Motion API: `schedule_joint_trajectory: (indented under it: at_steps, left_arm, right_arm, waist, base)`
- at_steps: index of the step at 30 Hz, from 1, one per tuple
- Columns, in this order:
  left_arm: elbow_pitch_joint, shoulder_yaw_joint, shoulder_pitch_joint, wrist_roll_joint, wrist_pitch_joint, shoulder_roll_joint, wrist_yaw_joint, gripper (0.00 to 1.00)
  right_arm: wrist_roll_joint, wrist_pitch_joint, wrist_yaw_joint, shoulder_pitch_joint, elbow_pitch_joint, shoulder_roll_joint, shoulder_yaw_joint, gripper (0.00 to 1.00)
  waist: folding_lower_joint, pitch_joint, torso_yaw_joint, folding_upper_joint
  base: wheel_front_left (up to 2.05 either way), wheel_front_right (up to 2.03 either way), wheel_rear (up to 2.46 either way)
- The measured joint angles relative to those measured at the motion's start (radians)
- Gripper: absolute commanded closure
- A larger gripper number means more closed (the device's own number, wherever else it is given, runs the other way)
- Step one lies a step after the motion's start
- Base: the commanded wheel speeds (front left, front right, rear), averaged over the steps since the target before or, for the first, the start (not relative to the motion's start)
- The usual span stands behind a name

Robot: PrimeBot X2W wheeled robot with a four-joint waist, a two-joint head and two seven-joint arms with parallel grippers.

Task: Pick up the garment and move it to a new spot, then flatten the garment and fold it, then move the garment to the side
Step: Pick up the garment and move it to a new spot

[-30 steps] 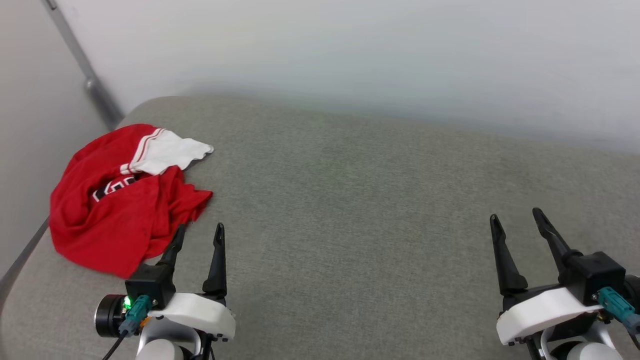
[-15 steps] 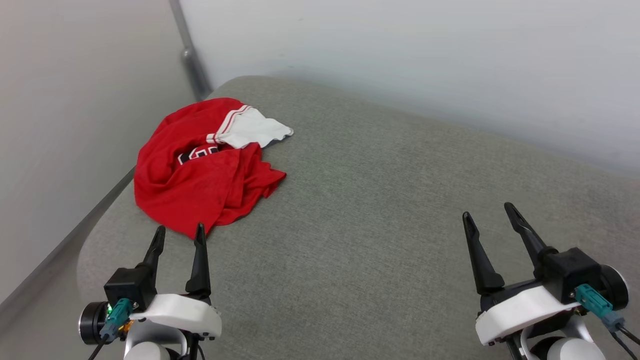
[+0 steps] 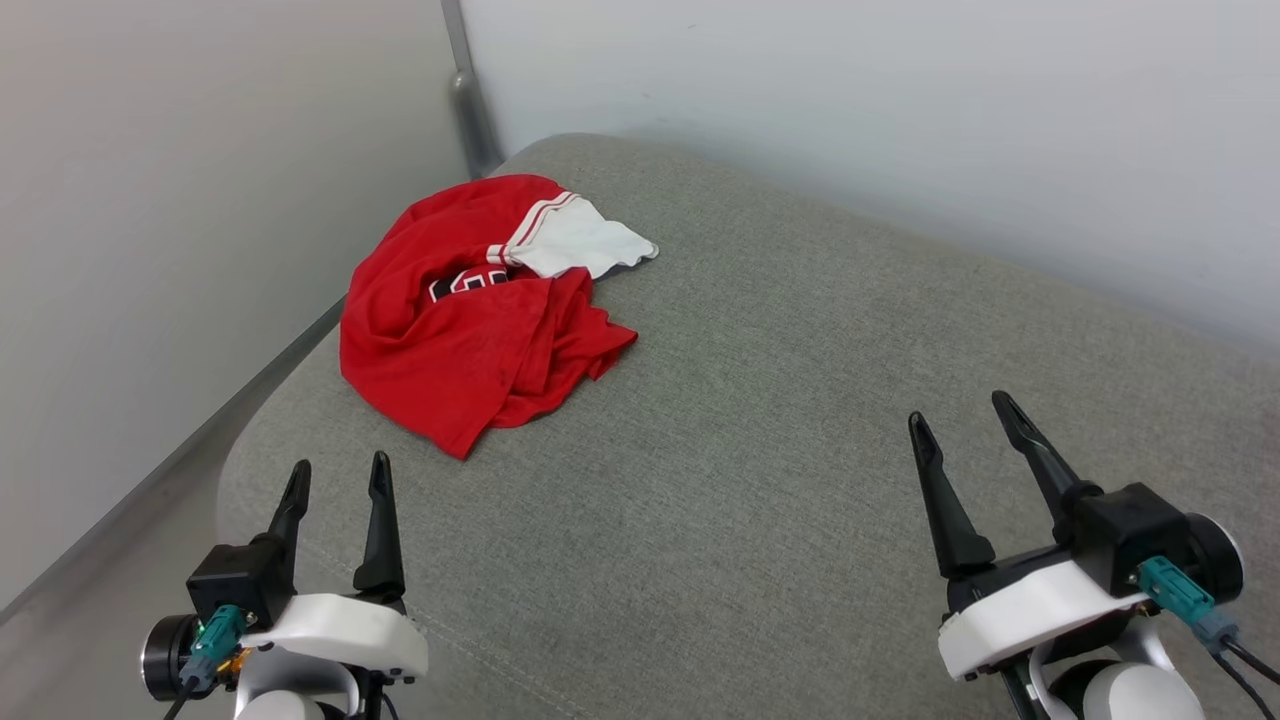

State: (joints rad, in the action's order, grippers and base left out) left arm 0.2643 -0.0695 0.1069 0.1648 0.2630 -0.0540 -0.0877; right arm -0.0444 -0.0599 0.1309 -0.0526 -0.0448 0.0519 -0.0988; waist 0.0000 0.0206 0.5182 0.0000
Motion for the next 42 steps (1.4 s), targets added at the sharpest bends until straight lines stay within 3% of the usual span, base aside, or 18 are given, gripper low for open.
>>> schedule_joint_trajectory:
  at_steps: [7, 12, 19, 25, 30, 31, 32, 35, 42]
  left_arm:
    - [-0.002, -0.005, 0.053, 0.008, 0.000, 0.001, 0.004, 0.00]
    - [0.031, -0.013, 0.181, 0.010, 0.000, -0.007, 0.007, 0.00]
    - [0.134, -0.058, 0.428, 0.060, -0.083, -0.091, -0.001, 0.00]
    - [0.244, -0.075, 0.585, 0.110, -0.346, -0.239, -0.024, 0.00]
    - [0.321, -0.074, 0.665, 0.159, -0.616, -0.369, -0.035, 0.00]
    - [0.351, -0.082, 0.684, 0.188, -0.714, -0.411, -0.035, 0.00]
    - [0.351, -0.082, 0.684, 0.188, -0.714, -0.411, -0.035, 0.00]
    - [0.399, -0.107, 0.693, 0.226, -0.850, -0.448, -0.030, 0.00]
    - [0.425, -0.145, 0.694, 0.277, -1.039, -0.485, 0.028, 0.00]
  right_arm:
    - [0.011, 0.014, 0.000, -0.036, -0.021, 0.002, -0.021, 0.00]
    - [0.016, 0.039, 0.000, -0.093, -0.065, 0.028, -0.044, 0.00]
    - [0.014, 0.052, 0.000, -0.172, -0.131, 0.070, -0.058, 0.00]
    - [0.008, 0.041, 0.000, -0.230, -0.175, 0.080, -0.061, 0.00]
    - [0.005, 0.024, 0.000, -0.262, -0.188, 0.082, -0.055, 0.00]
    - [0.000, 0.015, 0.000, -0.272, -0.187, 0.082, -0.049, 0.00]
    - [0.000, 0.015, 0.000, -0.272, -0.187, 0.082, -0.049, 0.00]
    - [-0.006, 0.005, 0.000, -0.286, -0.177, 0.084, -0.048, 0.00]
    - [-0.011, -0.011, 0.000, -0.304, -0.157, 0.086, -0.043, 0.00]
  waist:
    - [0.0000, 0.032, -0.022, 0.0000]
    - [0.0000, 0.096, -0.063, 0.0000]
    - [0.0001, 0.220, -0.154, 0.0000]
    - [0.0002, 0.331, -0.249, 0.0000]
    - [0.0003, 0.428, -0.320, 0.0000]
    - [0.0003, 0.463, -0.344, 0.0000]
    - [0.0003, 0.463, -0.344, 0.0000]
    - [0.0002, 0.509, -0.377, 0.0000]
    - [0.0001, 0.567, -0.422, 0.0000]
  base:
    - [0.00, 0.00, 0.00]
    - [0.00, 0.00, 0.00]
    - [0.00, 0.00, 0.00]
    - [0.00, 0.00, 0.00]
    - [0.00, 0.00, 0.00]
    - [0.00, 0.00, 0.00]
    - [0.00, 0.00, 0.00]
    - [0.00, 0.00, 0.00]
    - [0.00, 0.00, 0.00]
